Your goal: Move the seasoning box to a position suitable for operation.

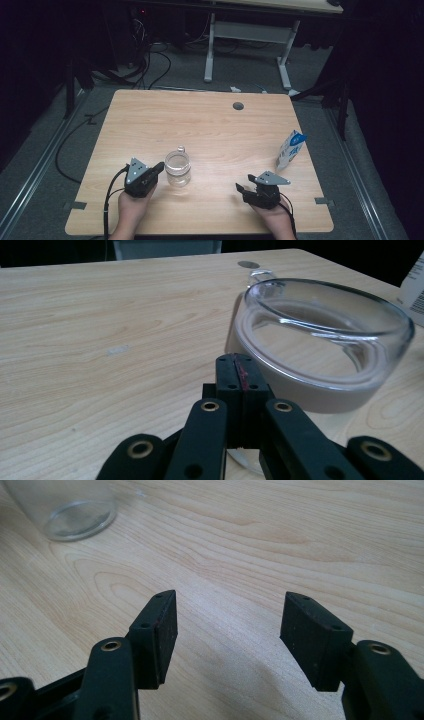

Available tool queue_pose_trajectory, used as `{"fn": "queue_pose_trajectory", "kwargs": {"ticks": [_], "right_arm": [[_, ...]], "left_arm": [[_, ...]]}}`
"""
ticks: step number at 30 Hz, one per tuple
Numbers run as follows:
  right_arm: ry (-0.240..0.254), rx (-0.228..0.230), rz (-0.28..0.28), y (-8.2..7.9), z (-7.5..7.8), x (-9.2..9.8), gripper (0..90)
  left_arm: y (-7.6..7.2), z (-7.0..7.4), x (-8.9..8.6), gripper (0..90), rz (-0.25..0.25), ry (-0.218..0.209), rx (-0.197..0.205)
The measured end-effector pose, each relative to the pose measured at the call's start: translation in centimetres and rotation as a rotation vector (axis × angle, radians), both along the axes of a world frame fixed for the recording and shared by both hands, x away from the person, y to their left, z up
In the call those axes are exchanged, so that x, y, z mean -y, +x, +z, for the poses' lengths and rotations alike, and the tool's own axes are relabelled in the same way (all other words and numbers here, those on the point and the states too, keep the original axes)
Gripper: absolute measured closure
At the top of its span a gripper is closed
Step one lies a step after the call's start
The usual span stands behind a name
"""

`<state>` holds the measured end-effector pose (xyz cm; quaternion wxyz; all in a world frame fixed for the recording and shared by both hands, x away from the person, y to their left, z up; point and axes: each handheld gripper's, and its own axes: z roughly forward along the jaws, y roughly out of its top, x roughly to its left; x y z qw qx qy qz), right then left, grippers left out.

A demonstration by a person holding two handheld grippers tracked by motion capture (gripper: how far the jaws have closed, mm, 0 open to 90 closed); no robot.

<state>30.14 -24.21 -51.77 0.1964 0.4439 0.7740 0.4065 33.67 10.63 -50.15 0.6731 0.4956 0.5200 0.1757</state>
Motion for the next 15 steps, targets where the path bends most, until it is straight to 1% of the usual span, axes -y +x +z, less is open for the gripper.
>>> {"fn": "queue_pose_trajectory", "kwargs": {"ticks": [1,4,7,10,12,15], "right_arm": [[-0.001,0.001,0.003,0.0,0.0,0.0,39.9],[-0.001,0.000,0.001,0.0,0.0,0.0,39.9],[0.000,0.001,0.003,0.0,0.0,0.0,39.9],[0.000,0.000,0.003,-0.1,0.1,0.0,40.4],[0.006,0.003,0.007,-0.1,0.1,0.0,41.0],[0.009,0.007,0.011,-0.1,0.2,0.1,41.8]], "left_arm": [[-0.5,0.0,0.1,90.0,-0.002,-0.011,0.000],[-1.5,-0.1,0.5,90.0,-0.016,-0.014,0.007],[-1.7,-0.1,0.6,90.0,-0.019,-0.011,0.013],[-0.9,-0.2,0.5,90.0,0.000,0.013,0.027],[-0.3,0.0,0.6,90.0,0.005,0.006,0.027],[0.7,0.3,0.9,90.0,0.011,0.020,0.030]]}}
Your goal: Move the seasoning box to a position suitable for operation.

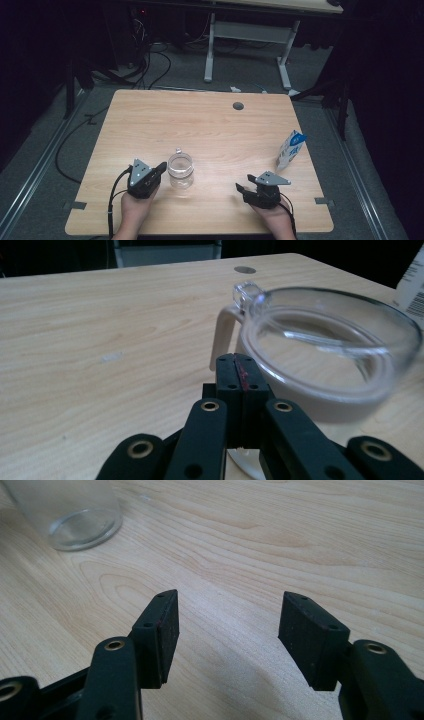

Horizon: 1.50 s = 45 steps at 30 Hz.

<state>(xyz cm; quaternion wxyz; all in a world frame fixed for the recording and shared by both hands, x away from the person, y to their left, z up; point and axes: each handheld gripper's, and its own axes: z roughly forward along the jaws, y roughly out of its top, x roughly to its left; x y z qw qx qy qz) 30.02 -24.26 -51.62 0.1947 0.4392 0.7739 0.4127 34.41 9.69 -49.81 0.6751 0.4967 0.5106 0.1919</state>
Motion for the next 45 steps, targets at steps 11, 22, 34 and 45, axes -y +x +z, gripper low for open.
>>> {"fn": "queue_pose_trajectory", "kwargs": {"ticks": [11,22,34,45], "right_arm": [[0.023,0.004,0.000,0.0,0.0,0.4,46.8],[0.022,-0.001,0.003,0.0,-0.1,0.3,45.7],[0.026,-0.001,0.002,0.0,-0.1,0.4,45.5],[0.032,-0.003,-0.007,0.0,-0.1,0.6,45.2]], "left_arm": [[1.0,-0.1,0.3,90.0,-0.009,-0.005,-0.017],[-2.5,-0.2,1.6,90.0,-0.067,-0.013,0.000],[-3.3,-0.5,2.1,90.0,-0.070,-0.014,-0.022],[-4.4,-0.6,3.6,90.0,-0.113,-0.010,-0.020]]}}
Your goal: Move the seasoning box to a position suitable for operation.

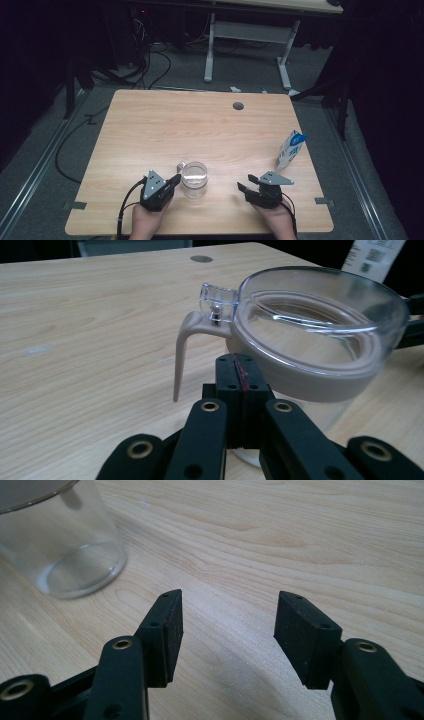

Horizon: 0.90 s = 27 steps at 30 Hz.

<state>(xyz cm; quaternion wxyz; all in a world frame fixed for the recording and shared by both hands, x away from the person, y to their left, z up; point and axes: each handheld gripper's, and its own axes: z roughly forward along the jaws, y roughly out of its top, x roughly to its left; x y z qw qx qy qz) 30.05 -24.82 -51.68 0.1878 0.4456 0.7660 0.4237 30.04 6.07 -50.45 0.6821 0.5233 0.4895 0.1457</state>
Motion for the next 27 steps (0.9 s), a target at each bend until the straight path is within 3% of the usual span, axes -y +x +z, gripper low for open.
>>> {"fn": "queue_pose_trajectory", "kwargs": {"ticks": [13,20,27], "right_arm": [[-0.002,0.004,0.000,0.0,0.0,0.0,45.0],[0.000,0.013,0.002,-0.1,0.2,0.0,46.3],[0.001,0.036,0.020,-0.3,0.7,-0.6,51.3]], "left_arm": [[-1.0,-0.1,2.8,89.8,-0.067,-0.008,-0.006],[-0.8,0.4,1.9,80.5,-0.043,-0.021,-0.004],[-0.1,1.5,0.7,76.9,-0.018,-0.030,-0.007]]}}
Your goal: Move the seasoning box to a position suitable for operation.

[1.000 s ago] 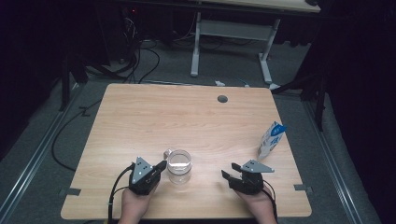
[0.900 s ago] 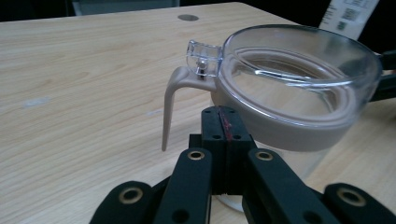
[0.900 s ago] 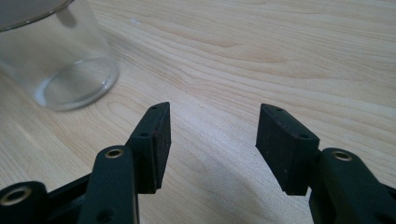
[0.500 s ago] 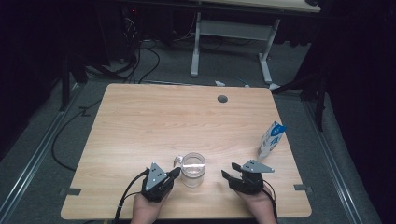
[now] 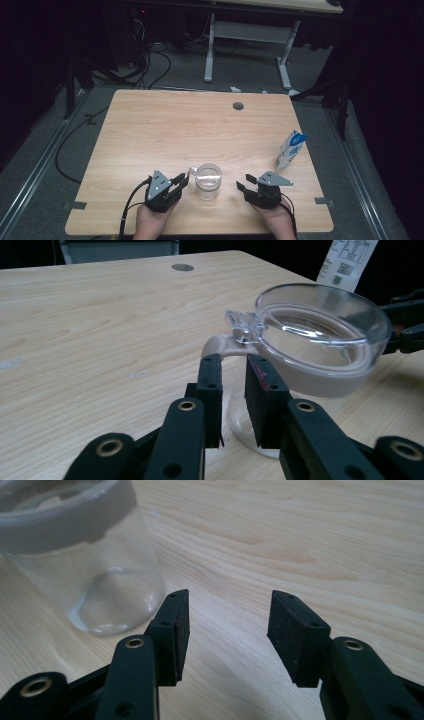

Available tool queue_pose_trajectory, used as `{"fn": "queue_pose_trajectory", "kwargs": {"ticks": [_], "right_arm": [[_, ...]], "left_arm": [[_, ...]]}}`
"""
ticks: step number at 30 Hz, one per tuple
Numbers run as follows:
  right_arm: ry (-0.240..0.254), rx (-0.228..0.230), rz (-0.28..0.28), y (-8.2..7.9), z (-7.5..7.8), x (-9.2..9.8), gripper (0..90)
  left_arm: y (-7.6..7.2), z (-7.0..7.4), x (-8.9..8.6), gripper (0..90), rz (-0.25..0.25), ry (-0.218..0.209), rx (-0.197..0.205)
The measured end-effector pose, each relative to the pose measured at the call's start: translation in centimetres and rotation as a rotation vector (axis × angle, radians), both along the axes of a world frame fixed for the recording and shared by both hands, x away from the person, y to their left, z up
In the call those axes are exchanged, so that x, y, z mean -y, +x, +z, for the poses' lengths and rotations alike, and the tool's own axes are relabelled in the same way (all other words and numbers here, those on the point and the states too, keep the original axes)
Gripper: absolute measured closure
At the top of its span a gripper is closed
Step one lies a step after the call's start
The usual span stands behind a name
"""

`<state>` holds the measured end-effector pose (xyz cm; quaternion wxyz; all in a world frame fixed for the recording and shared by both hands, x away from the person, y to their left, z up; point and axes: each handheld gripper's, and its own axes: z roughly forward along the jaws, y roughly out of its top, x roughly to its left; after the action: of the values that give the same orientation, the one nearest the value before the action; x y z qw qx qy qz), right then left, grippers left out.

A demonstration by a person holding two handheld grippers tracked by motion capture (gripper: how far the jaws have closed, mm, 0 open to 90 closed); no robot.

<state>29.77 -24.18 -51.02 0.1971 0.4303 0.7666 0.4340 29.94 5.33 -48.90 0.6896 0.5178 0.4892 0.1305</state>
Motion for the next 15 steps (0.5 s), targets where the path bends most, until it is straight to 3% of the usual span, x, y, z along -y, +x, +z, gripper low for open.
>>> {"fn": "queue_pose_trajectory", "kwargs": {"ticks": [5,15], "right_arm": [[-0.004,0.022,0.023,-0.1,0.8,-1.0,53.7],[-0.026,0.068,0.021,1.9,2.7,-2.6,59.5]], "left_arm": [[0.6,0.7,-0.4,71.7,-0.005,-0.017,-0.007],[1.7,1.7,-0.1,76.5,0.008,-0.009,0.010]]}}
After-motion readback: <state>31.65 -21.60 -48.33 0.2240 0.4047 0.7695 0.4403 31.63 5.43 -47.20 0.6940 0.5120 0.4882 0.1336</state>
